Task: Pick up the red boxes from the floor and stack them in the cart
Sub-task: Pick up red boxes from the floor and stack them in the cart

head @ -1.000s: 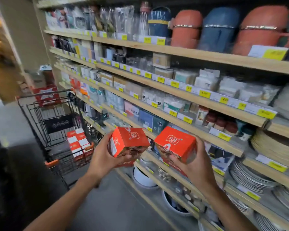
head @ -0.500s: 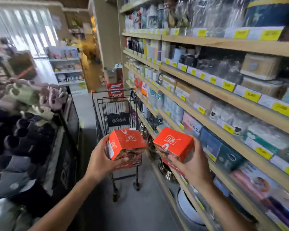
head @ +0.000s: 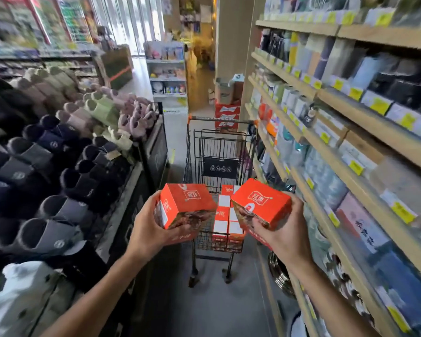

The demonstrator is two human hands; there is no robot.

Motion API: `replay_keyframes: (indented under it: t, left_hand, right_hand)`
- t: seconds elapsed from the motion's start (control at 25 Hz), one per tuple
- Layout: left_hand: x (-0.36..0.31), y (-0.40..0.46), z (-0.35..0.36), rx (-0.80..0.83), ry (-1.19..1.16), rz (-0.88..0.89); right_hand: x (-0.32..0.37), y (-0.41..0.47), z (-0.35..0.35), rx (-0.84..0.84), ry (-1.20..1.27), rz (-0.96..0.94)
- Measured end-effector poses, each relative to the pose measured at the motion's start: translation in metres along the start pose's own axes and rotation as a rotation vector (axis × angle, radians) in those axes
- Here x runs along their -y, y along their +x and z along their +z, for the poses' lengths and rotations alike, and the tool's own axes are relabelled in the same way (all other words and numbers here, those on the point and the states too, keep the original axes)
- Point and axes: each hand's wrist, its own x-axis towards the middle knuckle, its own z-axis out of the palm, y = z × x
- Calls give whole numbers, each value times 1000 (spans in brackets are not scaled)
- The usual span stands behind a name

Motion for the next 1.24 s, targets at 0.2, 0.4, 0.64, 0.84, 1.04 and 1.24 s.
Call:
replay_keyframes:
  t: [0.2,0.4,0.64,0.84,1.04,1.24]
  left_hand:
    - [62,77,-14,-22,-29,-46]
    - [120,177,-25,56,-66,-71]
    - [170,282,-5,64,-47,-138]
    - [211,367,50,97,-30,-197]
    - [254,446,116,75,-39,-259]
    - [306,498,167,72,-81,-316]
  right_hand:
    - [-25,72,83,101,-31,-8]
    - [-38,144,165,124,-99,38]
    - [-76,211,215,78,-211,145]
    - [-142,285,240,47,-219,244]
    - [-224,353,281,23,-207,332]
    - [-302,398,323,126,-303,449]
